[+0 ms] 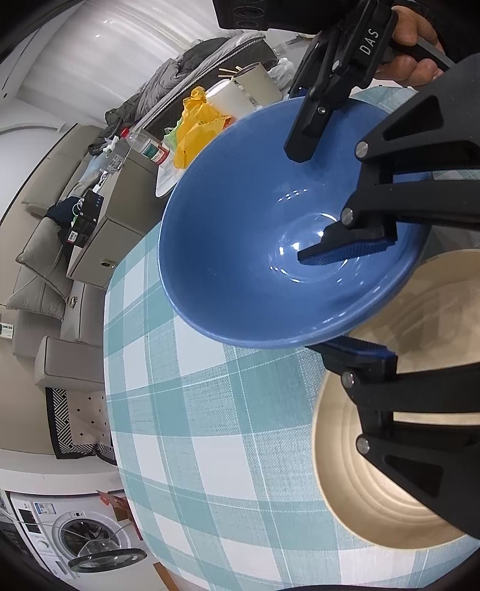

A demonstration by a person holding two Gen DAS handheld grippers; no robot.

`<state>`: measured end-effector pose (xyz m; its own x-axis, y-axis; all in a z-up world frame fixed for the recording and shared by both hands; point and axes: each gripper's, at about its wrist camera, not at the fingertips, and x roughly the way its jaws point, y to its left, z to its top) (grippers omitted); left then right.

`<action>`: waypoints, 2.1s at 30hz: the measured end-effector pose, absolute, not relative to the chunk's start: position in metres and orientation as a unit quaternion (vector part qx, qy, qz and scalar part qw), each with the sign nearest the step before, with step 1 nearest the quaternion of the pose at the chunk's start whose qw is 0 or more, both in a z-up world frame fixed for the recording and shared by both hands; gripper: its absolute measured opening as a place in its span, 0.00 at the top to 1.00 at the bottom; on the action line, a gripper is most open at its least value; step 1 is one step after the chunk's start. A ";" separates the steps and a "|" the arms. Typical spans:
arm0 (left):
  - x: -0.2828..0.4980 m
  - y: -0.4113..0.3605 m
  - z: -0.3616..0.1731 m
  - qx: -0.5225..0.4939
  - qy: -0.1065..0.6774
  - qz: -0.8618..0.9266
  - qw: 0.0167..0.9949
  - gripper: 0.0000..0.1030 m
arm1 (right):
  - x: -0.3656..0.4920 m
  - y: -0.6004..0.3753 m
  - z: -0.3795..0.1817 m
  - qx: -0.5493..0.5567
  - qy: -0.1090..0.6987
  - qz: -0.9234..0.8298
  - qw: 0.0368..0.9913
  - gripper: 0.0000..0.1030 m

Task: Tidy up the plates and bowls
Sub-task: 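Lift and carry the nested blue bowls with both tools over the beige plates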

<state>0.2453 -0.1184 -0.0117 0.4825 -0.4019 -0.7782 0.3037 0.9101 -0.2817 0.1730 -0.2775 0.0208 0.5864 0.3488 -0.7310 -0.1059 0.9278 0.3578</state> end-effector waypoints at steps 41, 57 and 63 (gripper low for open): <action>0.196 -0.096 0.041 -0.048 0.402 -0.171 0.898 0.69 | 0.131 -0.261 0.067 0.145 0.402 0.125 0.895 0.69; 0.170 -0.049 0.047 -0.061 0.389 -0.120 0.911 0.69 | 0.123 -0.212 0.073 0.131 0.405 0.180 0.887 0.69; 0.166 -0.033 0.046 -0.064 0.391 -0.100 0.913 0.69 | 0.131 -0.194 0.072 0.130 0.412 0.196 0.880 0.69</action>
